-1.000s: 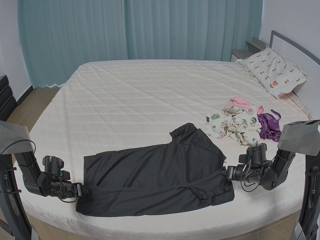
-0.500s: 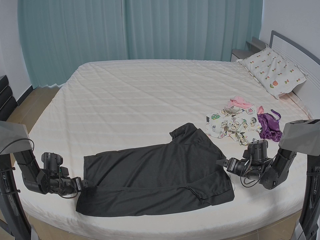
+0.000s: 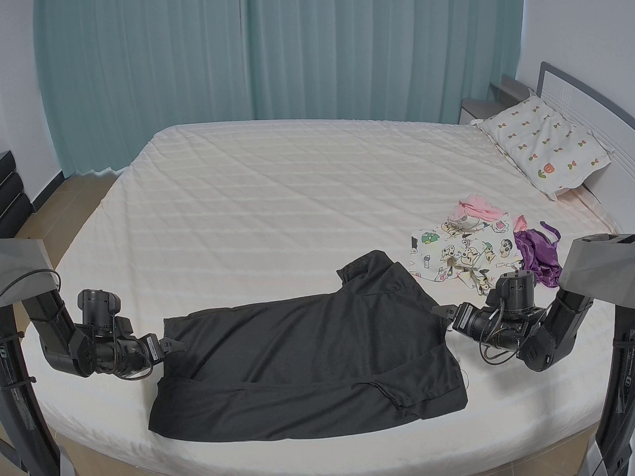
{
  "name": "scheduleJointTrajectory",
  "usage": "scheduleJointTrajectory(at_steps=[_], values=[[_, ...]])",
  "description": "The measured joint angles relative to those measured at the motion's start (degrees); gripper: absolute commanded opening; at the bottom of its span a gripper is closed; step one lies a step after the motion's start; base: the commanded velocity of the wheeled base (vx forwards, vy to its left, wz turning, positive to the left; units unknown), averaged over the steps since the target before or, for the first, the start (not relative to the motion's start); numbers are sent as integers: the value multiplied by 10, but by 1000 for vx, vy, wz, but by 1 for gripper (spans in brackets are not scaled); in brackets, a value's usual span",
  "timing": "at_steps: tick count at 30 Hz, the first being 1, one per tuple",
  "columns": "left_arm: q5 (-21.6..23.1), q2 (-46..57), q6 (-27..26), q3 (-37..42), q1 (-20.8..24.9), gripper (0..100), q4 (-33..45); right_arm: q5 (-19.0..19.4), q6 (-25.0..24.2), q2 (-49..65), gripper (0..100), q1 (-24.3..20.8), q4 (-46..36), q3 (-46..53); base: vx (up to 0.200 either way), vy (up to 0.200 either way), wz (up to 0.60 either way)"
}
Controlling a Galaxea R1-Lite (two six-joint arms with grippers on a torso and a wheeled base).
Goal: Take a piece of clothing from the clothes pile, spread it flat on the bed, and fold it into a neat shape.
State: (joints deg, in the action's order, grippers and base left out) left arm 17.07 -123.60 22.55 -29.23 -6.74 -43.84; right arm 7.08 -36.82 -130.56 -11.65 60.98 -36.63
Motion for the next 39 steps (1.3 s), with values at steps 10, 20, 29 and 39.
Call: scheduleJointTrajectory(at_steps=[10, 20, 29, 39], values=[[-4, 0, 64, -22, 1, 100, -2, 0, 0, -1, 100, -2, 0, 0, 0, 0, 0], [-46, -40, 81, -50, 9, 100, -104, 0, 0, -3, 100, -5, 0, 0, 0, 0, 0], [-84, -91, 81, -66, 30, 100, -144, 0, 0, -5, 100, -6, 1, 0, 0, 0, 0], [-113, -118, 81, -96, 33, 100, -145, 0, 0, -5, 100, -7, 1, 0, 0, 0, 0]])
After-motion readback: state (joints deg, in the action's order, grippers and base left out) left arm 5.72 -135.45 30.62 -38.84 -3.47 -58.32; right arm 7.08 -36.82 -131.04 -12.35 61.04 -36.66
